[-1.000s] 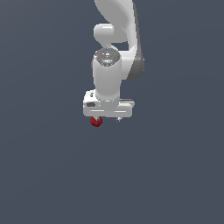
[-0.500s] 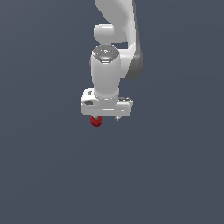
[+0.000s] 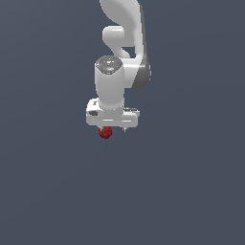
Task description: Pick up the object and move it to a goal position.
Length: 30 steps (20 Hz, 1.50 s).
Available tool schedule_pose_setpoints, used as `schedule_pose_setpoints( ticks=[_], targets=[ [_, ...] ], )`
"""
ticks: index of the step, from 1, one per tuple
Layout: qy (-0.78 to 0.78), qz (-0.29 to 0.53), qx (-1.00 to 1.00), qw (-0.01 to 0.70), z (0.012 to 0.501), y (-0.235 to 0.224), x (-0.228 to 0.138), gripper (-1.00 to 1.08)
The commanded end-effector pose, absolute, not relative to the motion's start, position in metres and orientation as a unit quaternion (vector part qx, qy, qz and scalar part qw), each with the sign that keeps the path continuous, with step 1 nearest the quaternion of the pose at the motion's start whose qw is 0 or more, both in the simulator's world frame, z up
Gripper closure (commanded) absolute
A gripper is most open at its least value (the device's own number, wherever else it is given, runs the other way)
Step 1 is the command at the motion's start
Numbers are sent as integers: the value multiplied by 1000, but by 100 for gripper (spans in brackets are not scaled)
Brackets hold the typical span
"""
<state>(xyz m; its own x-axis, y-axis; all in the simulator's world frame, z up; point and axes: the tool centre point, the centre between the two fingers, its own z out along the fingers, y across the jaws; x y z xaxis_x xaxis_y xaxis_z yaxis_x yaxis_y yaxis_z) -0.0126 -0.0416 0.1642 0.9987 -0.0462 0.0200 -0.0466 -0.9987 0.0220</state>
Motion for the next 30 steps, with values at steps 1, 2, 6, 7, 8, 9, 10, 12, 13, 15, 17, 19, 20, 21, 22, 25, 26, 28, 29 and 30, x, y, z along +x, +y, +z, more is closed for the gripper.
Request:
schedule_pose_setpoints(
  ticks=[1,2,6,7,8,9,10,12,13,15,17,19,20,21,22,25,26,28,29,30],
  targets=[
    [-27,8,1000,9,153,-50,-22,-92],
    [-28,7,1000,8,148,-54,-27,-92],
    [-36,4,999,4,126,-71,-49,-92],
    [-37,4,999,3,122,-75,-55,-92],
    [-39,3,999,3,117,-78,-60,-92],
    [-41,2,999,2,114,-81,-64,-92],
    [-42,2,999,2,110,-83,-68,-92],
    [-44,1,999,1,105,-88,-76,-92],
    [-45,1,999,1,102,-90,-78,-92],
    [-47,0,999,0,99,-92,-83,-92],
    [-48,0,999,0,97,-94,-86,-92],
    [-48,0,999,0,96,-94,-87,-92],
    [-48,0,999,0,97,-94,-86,-92],
    [-48,0,999,0,97,-94,-86,-92],
    [-48,0,999,0,96,-94,-86,-92],
    [-48,0,999,0,88,-94,-86,-92],
    [-48,0,999,0,85,-94,-86,-92],
    [-48,0,999,0,76,-94,-87,-92],
    [-48,0,999,0,70,-94,-87,-92],
    [-48,0,999,0,65,-94,-88,-92]
  ],
)
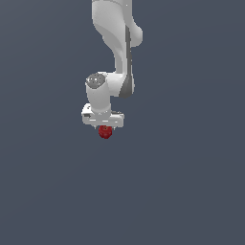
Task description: Pick up the object and move it to a goal position.
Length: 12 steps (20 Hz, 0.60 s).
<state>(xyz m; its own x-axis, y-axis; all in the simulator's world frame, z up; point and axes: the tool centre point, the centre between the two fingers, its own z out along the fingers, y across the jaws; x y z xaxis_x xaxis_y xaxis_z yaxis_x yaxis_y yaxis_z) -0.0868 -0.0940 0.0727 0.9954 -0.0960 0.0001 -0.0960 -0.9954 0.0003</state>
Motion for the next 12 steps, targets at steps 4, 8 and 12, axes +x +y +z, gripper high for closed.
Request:
schedule_pose_setpoints(
  ticks=[4,8,12],
  targets=[
    [-48,0,999,0,51,-94,-88,-92],
    [-48,0,999,0,46,-94,-87,-92],
    [-48,0,999,0,46,-94,-87,108]
  ],
)
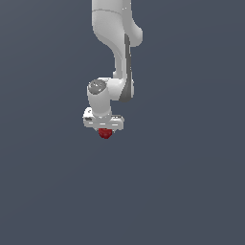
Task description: Pick up the object and move it to a goal position.
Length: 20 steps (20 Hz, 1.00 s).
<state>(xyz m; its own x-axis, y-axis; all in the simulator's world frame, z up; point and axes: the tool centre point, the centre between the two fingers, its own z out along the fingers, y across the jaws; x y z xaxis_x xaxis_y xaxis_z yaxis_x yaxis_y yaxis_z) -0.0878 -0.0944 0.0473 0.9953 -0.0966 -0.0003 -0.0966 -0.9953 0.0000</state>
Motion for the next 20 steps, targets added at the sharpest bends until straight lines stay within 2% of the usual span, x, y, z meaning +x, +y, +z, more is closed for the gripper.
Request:
schedule_pose_setpoints(
  ticks=[1,11,20],
  targets=[
    [-48,0,999,0,46,-94,-87,108],
    [-48,0,999,0,49,-99,-85,108],
    [-48,0,999,0,60,-142,-64,108]
  ],
)
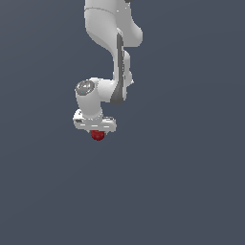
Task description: Pick up the object and move it to a goal position.
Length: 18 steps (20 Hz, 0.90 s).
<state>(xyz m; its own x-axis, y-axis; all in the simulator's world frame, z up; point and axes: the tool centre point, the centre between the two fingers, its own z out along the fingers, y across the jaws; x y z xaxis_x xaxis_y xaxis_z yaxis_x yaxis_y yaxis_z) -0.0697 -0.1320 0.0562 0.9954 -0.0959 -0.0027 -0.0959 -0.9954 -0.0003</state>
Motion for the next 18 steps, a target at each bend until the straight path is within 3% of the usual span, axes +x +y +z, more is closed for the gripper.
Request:
schedule_pose_setpoints(
  ticks=[1,9,18],
  targets=[
    [48,0,-999,0,62,-149,-61,108],
    [48,0,-999,0,74,-196,-35,108],
    [48,0,-999,0,78,-214,-25,108]
  ],
)
